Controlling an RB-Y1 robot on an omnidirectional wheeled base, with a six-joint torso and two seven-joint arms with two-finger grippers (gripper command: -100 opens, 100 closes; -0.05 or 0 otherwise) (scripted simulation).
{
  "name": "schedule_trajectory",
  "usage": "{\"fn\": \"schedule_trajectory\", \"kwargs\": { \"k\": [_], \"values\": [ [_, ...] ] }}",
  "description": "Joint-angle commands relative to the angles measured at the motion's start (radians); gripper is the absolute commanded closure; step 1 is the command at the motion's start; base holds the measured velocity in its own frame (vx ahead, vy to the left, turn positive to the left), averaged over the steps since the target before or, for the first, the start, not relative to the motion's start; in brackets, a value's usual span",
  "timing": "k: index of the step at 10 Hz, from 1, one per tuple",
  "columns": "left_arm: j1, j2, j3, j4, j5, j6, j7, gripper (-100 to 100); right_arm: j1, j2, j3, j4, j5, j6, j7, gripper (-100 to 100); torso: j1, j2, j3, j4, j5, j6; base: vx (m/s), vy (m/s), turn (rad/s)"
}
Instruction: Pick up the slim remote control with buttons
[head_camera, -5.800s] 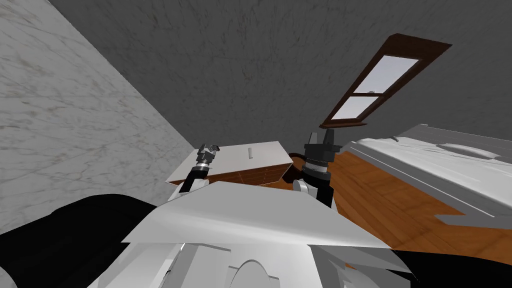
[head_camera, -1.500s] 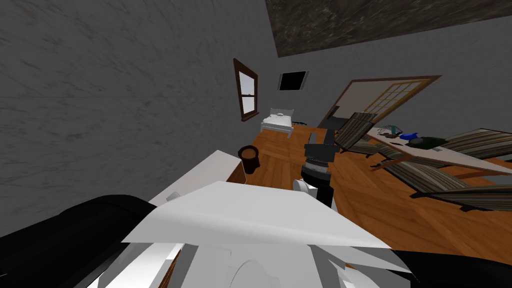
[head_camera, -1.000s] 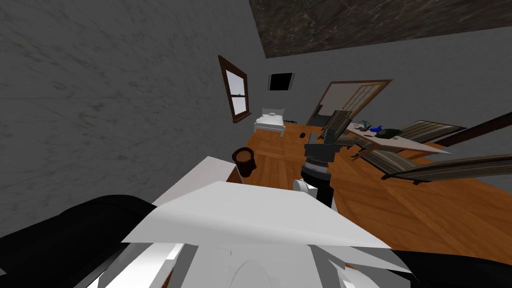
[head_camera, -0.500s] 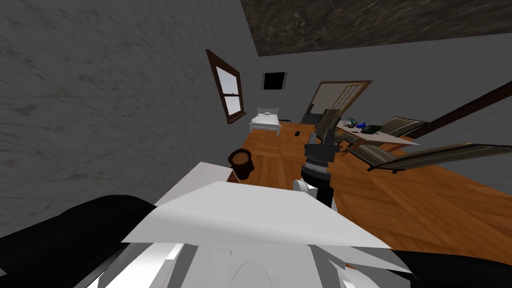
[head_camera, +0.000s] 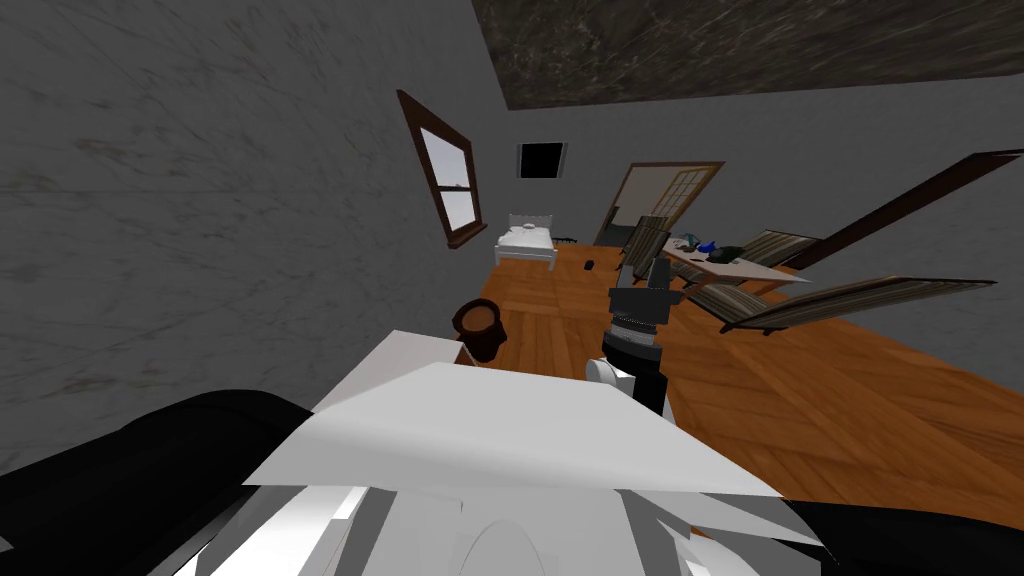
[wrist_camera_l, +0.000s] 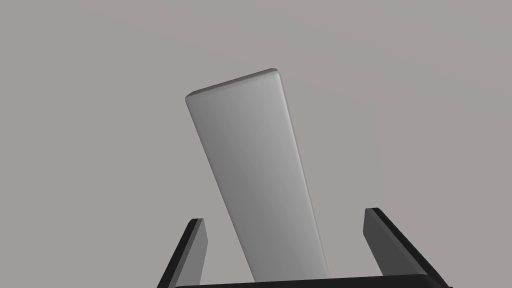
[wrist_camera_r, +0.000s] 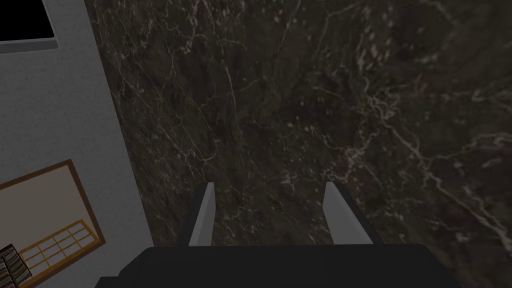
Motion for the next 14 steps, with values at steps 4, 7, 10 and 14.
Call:
{"fn": "schedule_trajectory", "kwargs": {
  "k": [4, 7, 10, 14],
  "values": [
    [-0.067, -0.021, -0.032, 0.035, -0.040, -0.054, 0.029, -100, 0.000, 0.000, 0.000, 0.000, 0.000, 0.000, 0.000, 0, 0.001, 0.005, 0.003, 0.001, 0.000, 0.000, -0.065, 0.025, -0.030],
    [-0.062, -0.019, -0.029, 0.036, -0.037, -0.052, 0.025, 100, 0.000, 0.000, 0.000, 0.000, 0.000, 0.000, 0.000, 0, 0.000, 0.001, 0.001, 0.001, 0.000, 0.001, -0.009, 0.003, 0.002],
    [-0.063, -0.020, -0.028, 0.037, -0.036, -0.052, 0.026, 100, 0.000, 0.000, 0.000, 0.000, 0.000, 0.000, 0.000, 0, 0.000, 0.001, 0.001, 0.000, 0.000, 0.001, 0.000, 0.000, 0.000],
    [-0.025, -0.014, -0.014, 0.002, -0.020, -0.023, 0.019, 100, 0.000, 0.000, 0.000, 0.000, 0.000, 0.000, 0.000, 0, -0.003, -0.004, -0.002, -0.001, -0.001, 0.000, 0.047, -0.017, 0.024]
  ]
}}
